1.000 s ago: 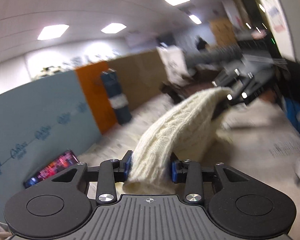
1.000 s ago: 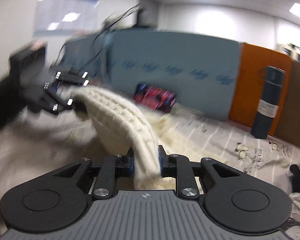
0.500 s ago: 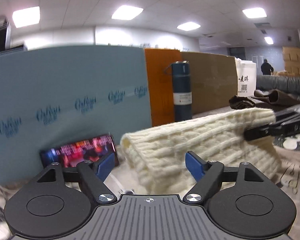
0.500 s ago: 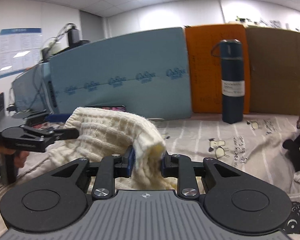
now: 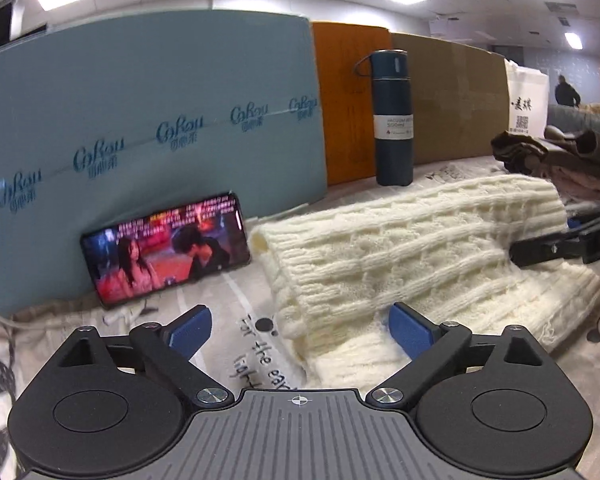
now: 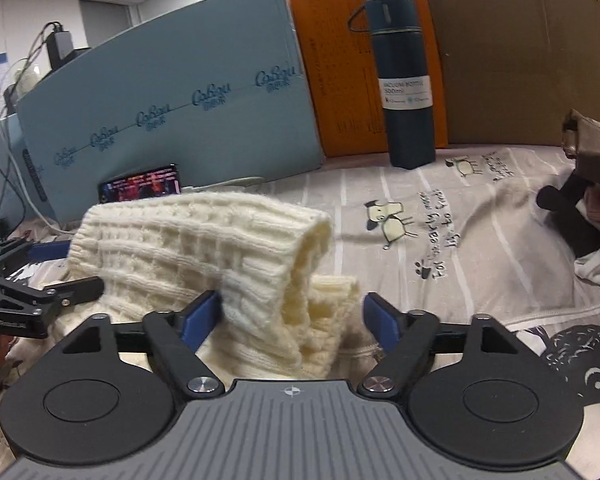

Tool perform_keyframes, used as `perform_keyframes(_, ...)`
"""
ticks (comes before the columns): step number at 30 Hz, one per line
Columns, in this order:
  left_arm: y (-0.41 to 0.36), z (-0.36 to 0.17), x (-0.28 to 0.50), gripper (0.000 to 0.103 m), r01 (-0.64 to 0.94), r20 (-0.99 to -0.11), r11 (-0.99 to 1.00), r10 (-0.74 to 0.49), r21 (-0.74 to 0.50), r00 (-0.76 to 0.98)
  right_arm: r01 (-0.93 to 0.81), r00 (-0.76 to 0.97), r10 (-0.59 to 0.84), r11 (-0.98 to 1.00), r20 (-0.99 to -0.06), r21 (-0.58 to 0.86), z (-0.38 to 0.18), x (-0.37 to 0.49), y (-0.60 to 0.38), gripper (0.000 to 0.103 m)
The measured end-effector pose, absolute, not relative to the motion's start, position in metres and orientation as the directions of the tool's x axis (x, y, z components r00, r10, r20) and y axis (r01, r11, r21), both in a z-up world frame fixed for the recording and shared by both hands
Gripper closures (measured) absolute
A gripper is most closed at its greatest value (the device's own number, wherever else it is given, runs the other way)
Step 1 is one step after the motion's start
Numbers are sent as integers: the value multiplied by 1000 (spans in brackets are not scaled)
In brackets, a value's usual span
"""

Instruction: Fold clothes

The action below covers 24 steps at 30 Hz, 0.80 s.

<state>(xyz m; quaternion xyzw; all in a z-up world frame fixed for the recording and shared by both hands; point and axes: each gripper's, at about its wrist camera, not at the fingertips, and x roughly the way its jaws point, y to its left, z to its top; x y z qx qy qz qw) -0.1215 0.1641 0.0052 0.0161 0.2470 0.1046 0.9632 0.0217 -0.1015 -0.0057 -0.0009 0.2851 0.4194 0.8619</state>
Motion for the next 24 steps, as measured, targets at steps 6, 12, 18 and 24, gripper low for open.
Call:
perform_keyframes(6, 178, 12, -130, 5, -230, -485, 970, 164, -77, 859, -680, 489, 721, 667, -490, 303, -2, 21, -109, 19)
perform_keyframes(12, 189, 14, -139, 5, -260, -528, 926, 81, -275, 846, -594, 472, 716, 690, -515, 414, 2, 16, -121, 18)
perform_keyframes(18, 195, 20, -156, 4, -285, -541, 838, -15, -466, 841, -525, 420, 759, 651, -498, 548, 8, 10, -139, 15)
perform_keyframes(24, 193, 9, -170, 2, -326, -557, 721, -100, -612, 825, -496, 414, 755, 656, -509, 569, 9, 8, -141, 14)
